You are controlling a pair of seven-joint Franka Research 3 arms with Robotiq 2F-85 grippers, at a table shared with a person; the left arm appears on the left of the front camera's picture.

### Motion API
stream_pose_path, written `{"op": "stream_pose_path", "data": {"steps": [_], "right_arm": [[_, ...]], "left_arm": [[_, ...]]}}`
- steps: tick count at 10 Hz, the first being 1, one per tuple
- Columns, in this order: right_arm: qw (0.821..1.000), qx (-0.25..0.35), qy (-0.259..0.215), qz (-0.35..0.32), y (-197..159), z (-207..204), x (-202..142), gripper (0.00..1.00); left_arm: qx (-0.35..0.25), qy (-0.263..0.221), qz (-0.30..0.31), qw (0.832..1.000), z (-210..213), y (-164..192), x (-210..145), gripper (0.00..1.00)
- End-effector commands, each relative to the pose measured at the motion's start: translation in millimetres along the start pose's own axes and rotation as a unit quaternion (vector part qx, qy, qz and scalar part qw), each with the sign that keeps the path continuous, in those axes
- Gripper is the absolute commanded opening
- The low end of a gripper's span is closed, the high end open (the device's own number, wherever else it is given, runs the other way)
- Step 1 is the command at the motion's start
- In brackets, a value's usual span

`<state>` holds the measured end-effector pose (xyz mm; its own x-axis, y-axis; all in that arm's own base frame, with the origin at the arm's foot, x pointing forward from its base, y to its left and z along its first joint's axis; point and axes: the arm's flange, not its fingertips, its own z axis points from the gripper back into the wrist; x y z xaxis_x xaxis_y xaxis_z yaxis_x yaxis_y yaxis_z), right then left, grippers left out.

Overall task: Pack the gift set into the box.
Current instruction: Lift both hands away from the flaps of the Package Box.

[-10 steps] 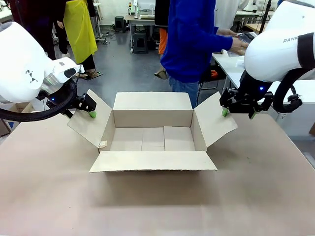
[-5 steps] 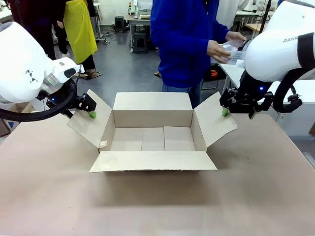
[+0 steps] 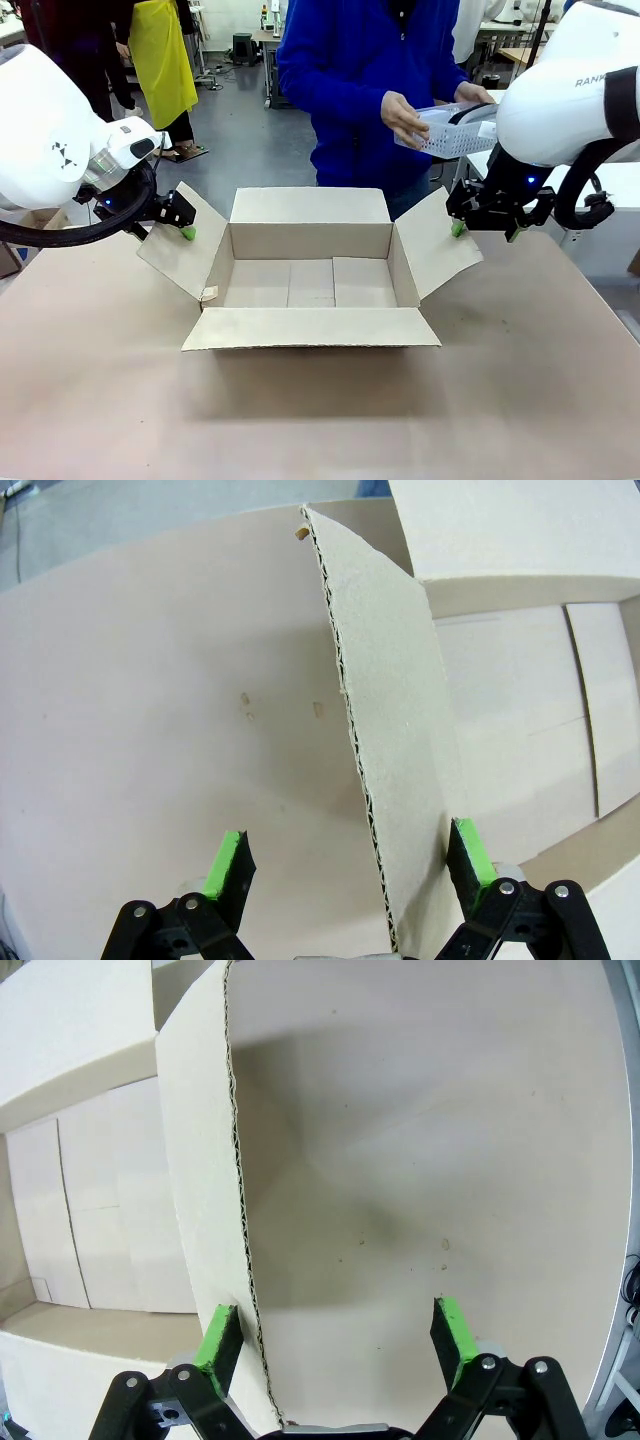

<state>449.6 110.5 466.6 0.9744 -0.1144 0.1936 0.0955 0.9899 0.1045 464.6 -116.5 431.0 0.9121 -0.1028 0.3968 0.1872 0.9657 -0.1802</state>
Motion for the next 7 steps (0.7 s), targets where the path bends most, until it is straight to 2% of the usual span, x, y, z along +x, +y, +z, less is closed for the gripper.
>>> {"op": "stream_pose_path", "data": {"steps": [1, 7], "right_arm": [[1.000, -0.013, 0.000, -0.008, 2.1, 2.5, 3.5, 1.00], [1.000, -0.013, 0.000, -0.008, 2.1, 2.5, 3.5, 1.00]], "left_arm": [[0.006, 0.002, 0.005, 1.000, 0.9, -1.7, -1.8, 1.00], [0.006, 0.002, 0.005, 1.000, 0.9, -1.7, -1.8, 1.00]]}}
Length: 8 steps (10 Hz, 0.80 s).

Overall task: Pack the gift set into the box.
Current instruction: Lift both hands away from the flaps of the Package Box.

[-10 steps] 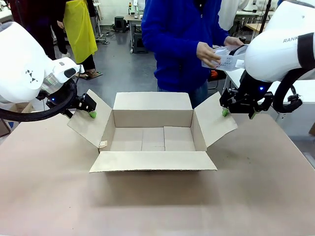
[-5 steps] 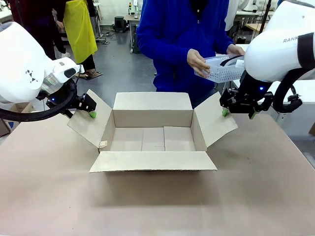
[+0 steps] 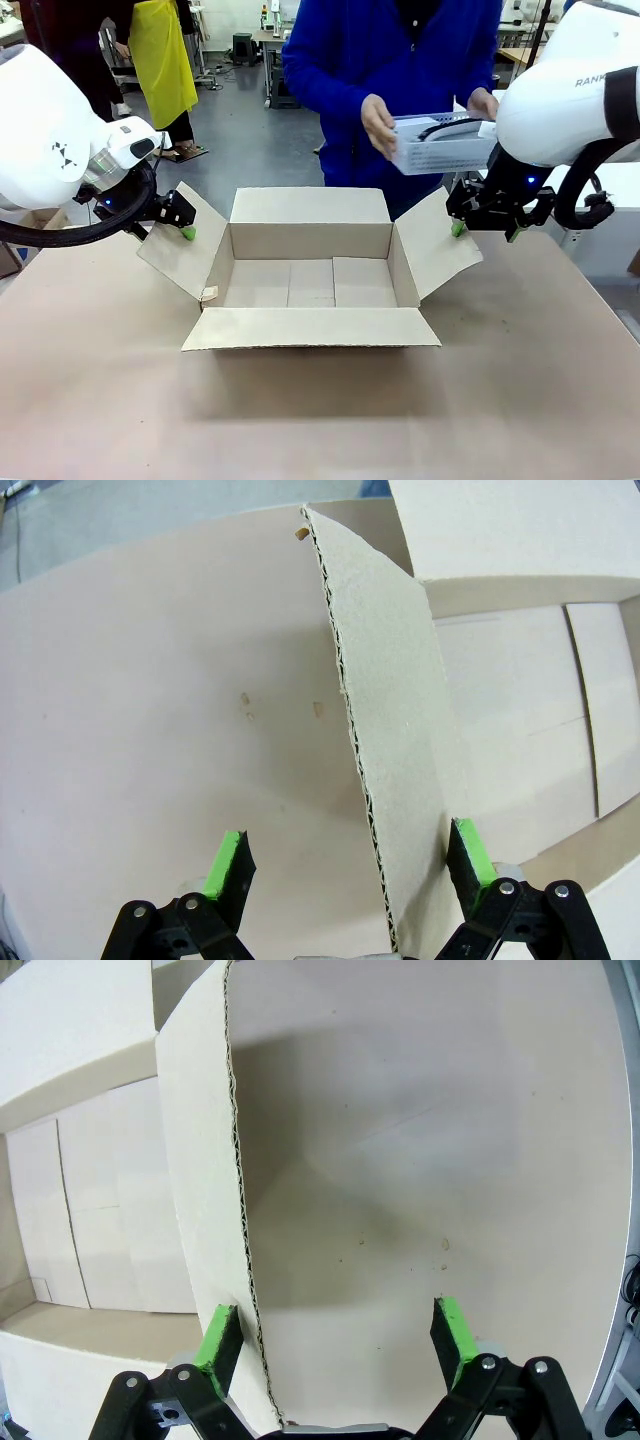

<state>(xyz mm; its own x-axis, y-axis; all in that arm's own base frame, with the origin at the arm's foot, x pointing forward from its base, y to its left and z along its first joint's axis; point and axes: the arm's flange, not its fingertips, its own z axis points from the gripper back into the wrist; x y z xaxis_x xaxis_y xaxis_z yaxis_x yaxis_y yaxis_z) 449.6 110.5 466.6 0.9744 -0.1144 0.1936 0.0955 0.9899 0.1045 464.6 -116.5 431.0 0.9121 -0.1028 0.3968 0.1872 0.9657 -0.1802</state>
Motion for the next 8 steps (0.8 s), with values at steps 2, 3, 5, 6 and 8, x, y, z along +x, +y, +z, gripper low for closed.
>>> {"op": "stream_pose_path", "data": {"steps": [2, 3, 5, 6, 8], "right_arm": [[1.000, -0.013, 0.000, -0.008, 2.1, 2.5, 3.5, 1.00], [1.000, -0.013, 0.000, -0.008, 2.1, 2.5, 3.5, 1.00], [1.000, -0.013, 0.000, -0.008, 2.1, 2.5, 3.5, 1.00], [1.000, -0.013, 0.000, -0.008, 2.1, 2.5, 3.5, 1.00], [1.000, -0.013, 0.000, -0.008, 2.1, 2.5, 3.5, 1.00]], "left_arm": [[0.006, 0.002, 0.005, 1.000, 0.9, -1.7, -1.8, 1.00], [0.006, 0.002, 0.005, 1.000, 0.9, -1.7, -1.8, 1.00], [0.006, 0.002, 0.005, 1.000, 0.9, -1.7, -1.8, 1.00], [0.006, 0.002, 0.005, 1.000, 0.9, -1.7, -1.8, 1.00], [0.006, 0.002, 0.005, 1.000, 0.9, -1.7, -1.8, 1.00]]}}
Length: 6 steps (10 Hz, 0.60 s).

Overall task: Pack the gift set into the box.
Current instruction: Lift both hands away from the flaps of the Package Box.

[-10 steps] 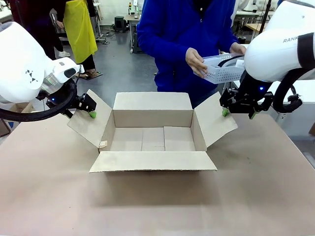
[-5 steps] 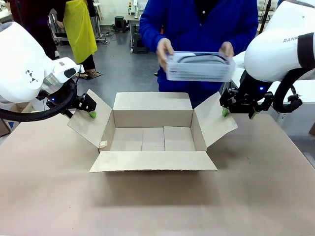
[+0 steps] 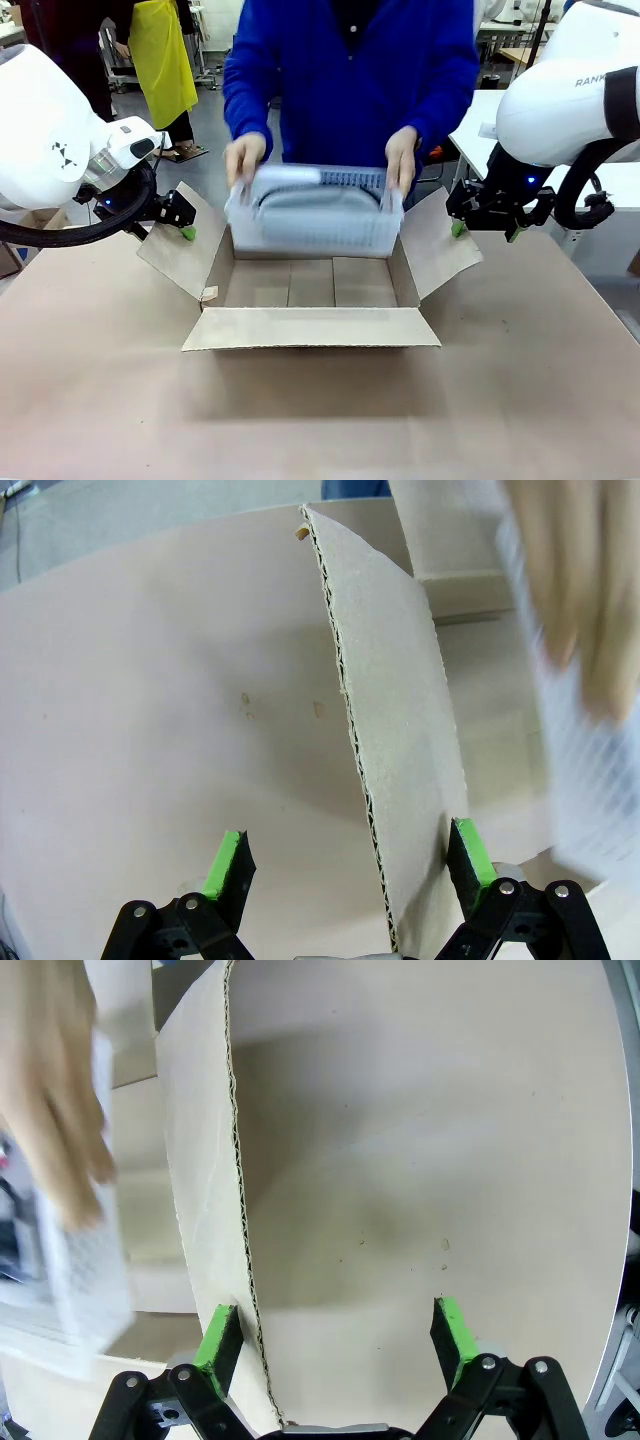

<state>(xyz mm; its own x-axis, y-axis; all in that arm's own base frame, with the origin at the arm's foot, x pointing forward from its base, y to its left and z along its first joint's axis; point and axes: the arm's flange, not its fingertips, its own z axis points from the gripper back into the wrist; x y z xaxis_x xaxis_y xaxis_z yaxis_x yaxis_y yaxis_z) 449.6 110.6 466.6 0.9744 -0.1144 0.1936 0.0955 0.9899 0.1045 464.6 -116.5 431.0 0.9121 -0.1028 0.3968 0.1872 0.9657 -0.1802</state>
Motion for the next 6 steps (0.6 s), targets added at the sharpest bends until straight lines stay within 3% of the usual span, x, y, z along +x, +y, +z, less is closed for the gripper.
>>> {"op": "stream_pose_path", "data": {"steps": [1, 6], "right_arm": [[1.000, -0.013, 0.000, -0.008, 2.1, 2.5, 3.5, 1.00], [1.000, -0.013, 0.000, -0.008, 2.1, 2.5, 3.5, 1.00]], "left_arm": [[0.006, 0.002, 0.005, 1.000, 0.9, -1.7, -1.8, 1.00], [0.006, 0.002, 0.005, 1.000, 0.9, -1.7, -1.8, 1.00]]}}
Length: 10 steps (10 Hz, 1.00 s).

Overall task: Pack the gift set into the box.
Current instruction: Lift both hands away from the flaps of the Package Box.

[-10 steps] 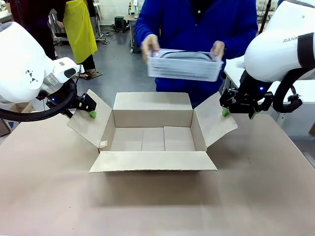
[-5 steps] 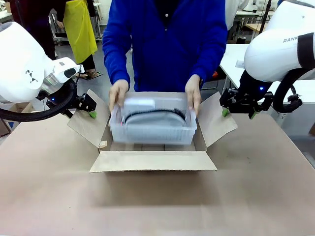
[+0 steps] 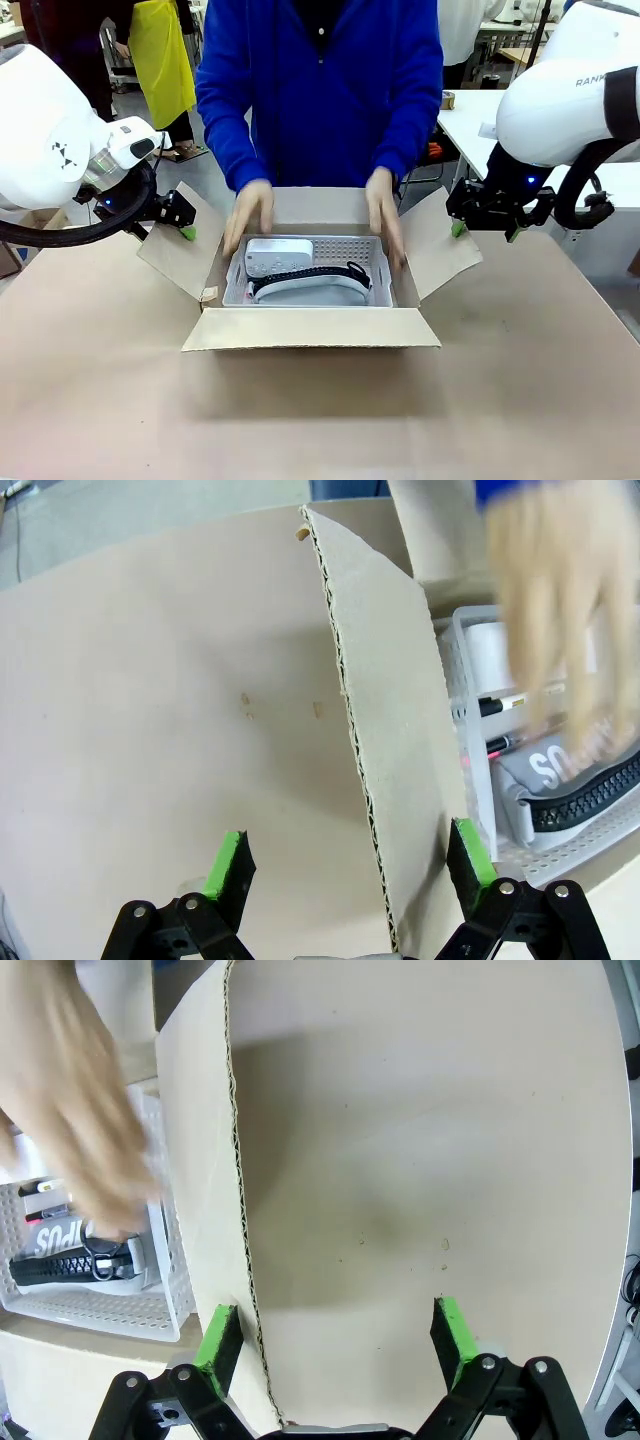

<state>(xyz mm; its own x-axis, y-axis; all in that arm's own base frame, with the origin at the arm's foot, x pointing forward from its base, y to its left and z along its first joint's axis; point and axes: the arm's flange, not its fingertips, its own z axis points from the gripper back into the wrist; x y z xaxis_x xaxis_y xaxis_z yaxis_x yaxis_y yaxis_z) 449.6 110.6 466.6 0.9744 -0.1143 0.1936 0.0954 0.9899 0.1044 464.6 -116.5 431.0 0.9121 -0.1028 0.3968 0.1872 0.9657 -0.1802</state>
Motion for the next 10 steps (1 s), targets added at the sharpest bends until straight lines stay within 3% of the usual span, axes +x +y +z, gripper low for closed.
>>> {"op": "stream_pose_path", "data": {"steps": [1, 2, 4, 6, 8, 9, 10], "right_arm": [[1.000, 0.000, 0.000, 0.000, 0.0, 0.0, 0.0, 1.00], [0.999, 0.041, 0.015, 0.018, -1.7, 9.8, 0.7, 1.00], [0.980, 0.196, -0.012, 0.012, -42.1, 70.4, -5.0, 1.00], [0.938, 0.346, -0.018, -0.011, -102.4, 109.2, -12.4, 1.00], [0.881, 0.471, -0.018, -0.039, -157.8, 110.8, -29.4, 1.00], [0.861, 0.502, -0.038, -0.071, -181.3, 103.1, -39.1, 1.00], [0.855, 0.505, -0.049, -0.107, -199.4, 90.4, -45.6, 1.00]], "left_arm": [[0.006, 0.002, 0.005, 1.000, 1.0, -1.7, -1.8, 1.00], [0.000, 0.000, 0.000, 1.000, 0.0, 0.0, 0.0, 1.00], [-0.108, -0.034, 0.017, 0.993, 68.2, 34.2, 0.8, 1.00], [-0.283, -0.064, 0.025, 0.957, 105.7, 79.3, -12.2, 1.00], [-0.373, -0.081, 0.042, 0.923, 105.9, 130.9, -31.4, 1.00], [-0.408, -0.068, 0.061, 0.908, 93.9, 153.0, -36.1, 1.00], [-0.433, -0.063, 0.102, 0.893, 78.7, 171.6, -38.1, 1.00]]}}
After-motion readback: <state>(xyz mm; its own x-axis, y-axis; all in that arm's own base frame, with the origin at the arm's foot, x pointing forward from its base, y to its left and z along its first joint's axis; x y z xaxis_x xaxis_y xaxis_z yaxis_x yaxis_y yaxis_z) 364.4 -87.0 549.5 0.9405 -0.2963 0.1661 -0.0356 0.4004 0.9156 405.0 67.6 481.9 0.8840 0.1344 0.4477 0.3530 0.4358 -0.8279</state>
